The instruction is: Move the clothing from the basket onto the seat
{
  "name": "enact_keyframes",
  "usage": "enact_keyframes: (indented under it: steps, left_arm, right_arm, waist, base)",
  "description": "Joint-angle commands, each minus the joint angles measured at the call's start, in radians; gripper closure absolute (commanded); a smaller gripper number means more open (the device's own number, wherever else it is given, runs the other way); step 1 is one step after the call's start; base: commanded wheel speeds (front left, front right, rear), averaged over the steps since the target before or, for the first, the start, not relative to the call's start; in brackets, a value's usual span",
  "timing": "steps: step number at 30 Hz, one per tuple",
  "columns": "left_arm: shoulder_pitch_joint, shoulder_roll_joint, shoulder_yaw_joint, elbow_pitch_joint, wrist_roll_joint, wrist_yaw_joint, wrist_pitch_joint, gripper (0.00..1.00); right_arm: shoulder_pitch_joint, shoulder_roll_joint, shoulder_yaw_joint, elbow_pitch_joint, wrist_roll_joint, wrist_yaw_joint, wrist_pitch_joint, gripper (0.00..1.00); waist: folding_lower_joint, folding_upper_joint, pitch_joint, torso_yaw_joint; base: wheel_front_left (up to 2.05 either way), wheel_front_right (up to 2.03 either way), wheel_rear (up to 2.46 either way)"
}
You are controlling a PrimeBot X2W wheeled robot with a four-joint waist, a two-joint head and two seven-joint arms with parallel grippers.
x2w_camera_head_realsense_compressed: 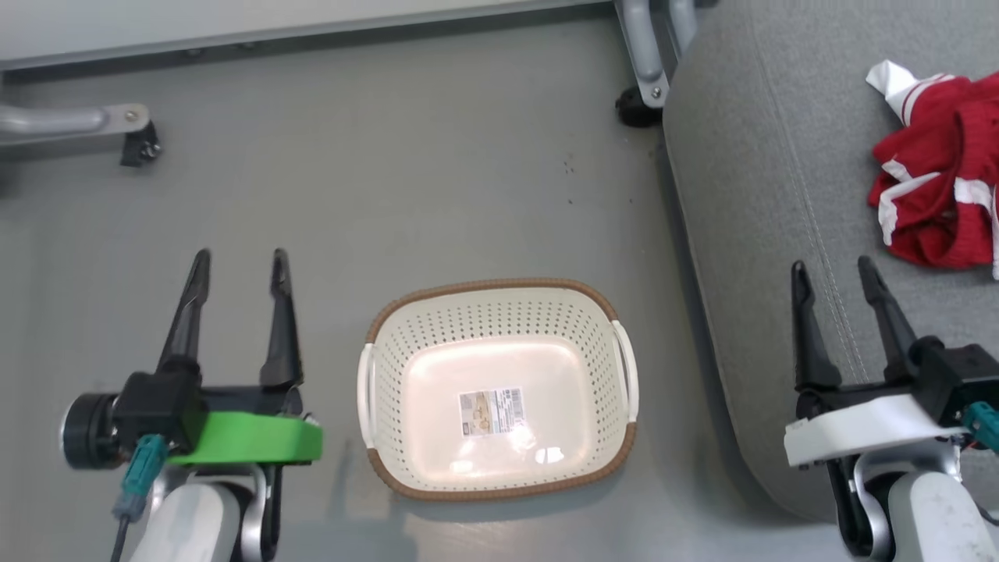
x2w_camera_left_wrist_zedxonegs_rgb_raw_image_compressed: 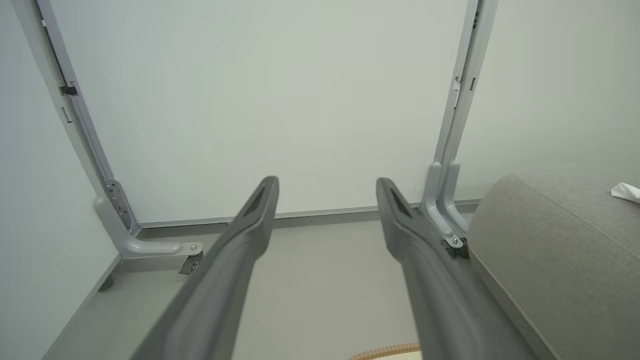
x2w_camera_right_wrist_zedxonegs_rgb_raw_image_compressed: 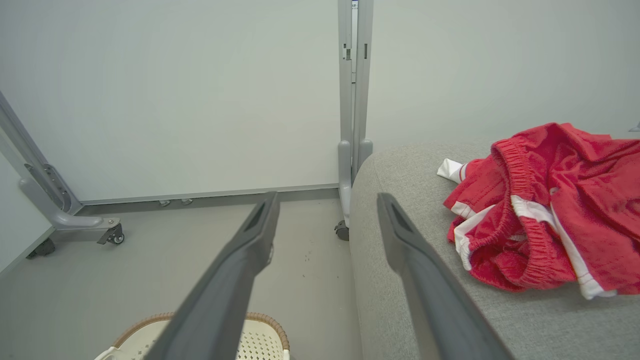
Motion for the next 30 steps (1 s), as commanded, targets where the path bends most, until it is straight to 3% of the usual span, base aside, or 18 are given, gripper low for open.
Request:
enact_keyframes:
  steps: [1, 6, 15, 30]
  left_arm:
    - [0.034, -0.011, 0.022, 0.007, 0.013, -0.009, 0.000, 0.00]
    - [0.114, -0.033, 0.082, 0.028, 0.032, -0.036, 0.000, 0.00]
    - [0.216, -0.065, 0.108, 0.065, 0.072, -0.085, 0.000, 0.00]
    - [0.292, -0.094, 0.119, 0.104, 0.108, -0.117, 0.000, 0.00]
  right_arm:
    - [0.025, -0.003, 0.004, -0.009, 0.002, 0.000, 0.007, 0.00]
    - [0.074, -0.003, 0.024, -0.028, 0.002, 0.000, 0.030, 0.00]
    - [0.150, -0.003, 0.039, -0.042, 0.001, 0.000, 0.060, 0.00]
    - [0.228, -0.002, 0.045, -0.067, 0.013, 0.000, 0.098, 0.00]
  waist:
    - [0.0001, 0.0000, -0.054, 0.043]
    - [0.0001, 0.0000, -0.104, 0.052]
    - [0.0001, 0.0000, -0.187, 0.045]
    - [0.0001, 0.0000, -0.252, 0.041]
  base:
    - [0.00, 0.00, 0.00]
    - [0.00, 0.00, 0.00]
    - [0.00, 0.00, 0.00]
    - [0.00, 0.00, 0.00]
